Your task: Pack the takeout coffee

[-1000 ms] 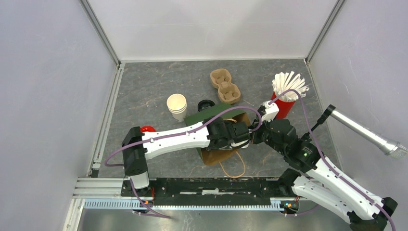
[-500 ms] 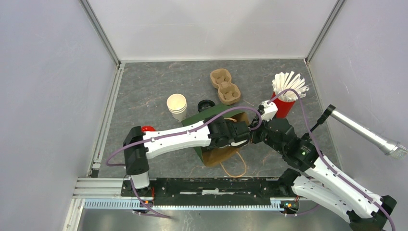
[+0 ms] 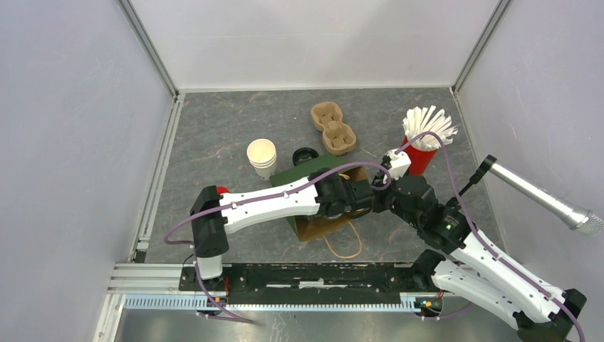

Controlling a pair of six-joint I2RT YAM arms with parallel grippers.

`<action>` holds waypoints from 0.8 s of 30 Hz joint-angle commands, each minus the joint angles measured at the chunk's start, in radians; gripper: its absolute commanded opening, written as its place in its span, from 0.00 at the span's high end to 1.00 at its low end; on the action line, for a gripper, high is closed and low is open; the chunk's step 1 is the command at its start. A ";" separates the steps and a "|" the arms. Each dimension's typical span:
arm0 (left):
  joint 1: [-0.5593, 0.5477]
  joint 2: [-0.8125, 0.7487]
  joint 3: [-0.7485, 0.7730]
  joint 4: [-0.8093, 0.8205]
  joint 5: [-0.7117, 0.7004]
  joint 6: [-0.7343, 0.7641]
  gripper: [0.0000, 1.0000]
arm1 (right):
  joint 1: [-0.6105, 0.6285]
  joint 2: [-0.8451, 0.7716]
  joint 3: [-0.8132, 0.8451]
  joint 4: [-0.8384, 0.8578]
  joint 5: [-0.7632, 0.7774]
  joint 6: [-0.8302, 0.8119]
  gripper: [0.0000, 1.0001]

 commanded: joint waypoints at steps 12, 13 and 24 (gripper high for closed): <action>0.038 -0.033 0.053 0.126 0.144 -0.130 0.34 | 0.022 -0.007 0.006 0.082 -0.095 -0.031 1.00; 0.039 -0.042 0.042 0.140 0.148 -0.123 0.33 | 0.022 -0.005 0.006 0.084 -0.095 -0.032 1.00; 0.080 -0.128 -0.113 0.311 0.107 -0.023 0.00 | 0.022 -0.001 0.004 0.091 -0.101 -0.031 1.00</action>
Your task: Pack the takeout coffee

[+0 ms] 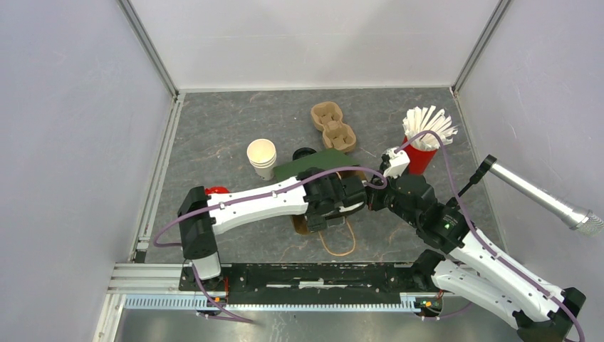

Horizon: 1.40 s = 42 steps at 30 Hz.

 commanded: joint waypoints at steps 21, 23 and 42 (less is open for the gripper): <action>0.098 -0.103 -0.256 0.486 -0.080 0.231 0.06 | 0.021 0.029 0.016 0.047 -0.124 -0.027 1.00; 0.099 -0.101 -0.248 0.481 -0.067 0.231 0.08 | 0.021 0.031 0.020 0.043 -0.121 -0.026 1.00; 0.073 -0.223 -0.187 0.317 0.043 0.155 0.28 | 0.021 0.018 0.044 0.022 -0.116 -0.005 1.00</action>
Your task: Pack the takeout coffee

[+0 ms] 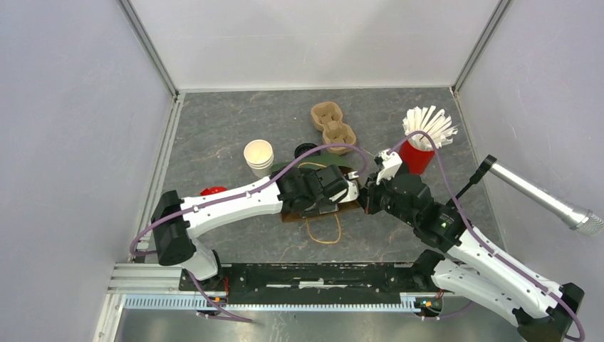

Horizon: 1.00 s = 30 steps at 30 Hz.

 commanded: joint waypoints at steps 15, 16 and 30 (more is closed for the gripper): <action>-0.008 -0.071 0.006 -0.013 0.054 -0.061 0.26 | 0.006 -0.042 0.035 -0.025 0.032 0.035 0.91; -0.008 -0.071 0.004 -0.013 0.056 -0.063 0.26 | 0.006 -0.036 0.041 -0.023 0.035 0.031 0.91; -0.008 -0.068 -0.033 -0.006 0.064 -0.023 0.11 | 0.007 -0.002 0.047 0.014 0.001 0.030 1.00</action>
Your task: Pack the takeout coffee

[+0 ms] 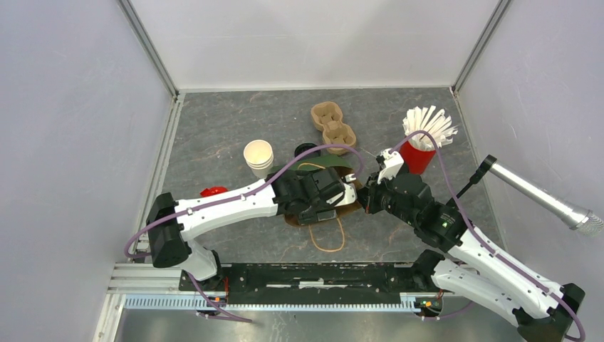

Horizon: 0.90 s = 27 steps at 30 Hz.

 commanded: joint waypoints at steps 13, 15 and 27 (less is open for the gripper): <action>-0.001 -0.044 -0.002 0.017 0.027 0.020 0.00 | 0.006 0.009 0.036 0.049 -0.022 0.001 1.00; -0.002 -0.041 0.000 0.017 0.023 0.020 0.00 | 0.006 0.010 0.036 0.051 -0.024 0.000 1.00; -0.002 -0.044 0.022 -0.002 0.020 0.003 0.00 | 0.006 0.008 0.035 0.052 -0.027 0.000 1.00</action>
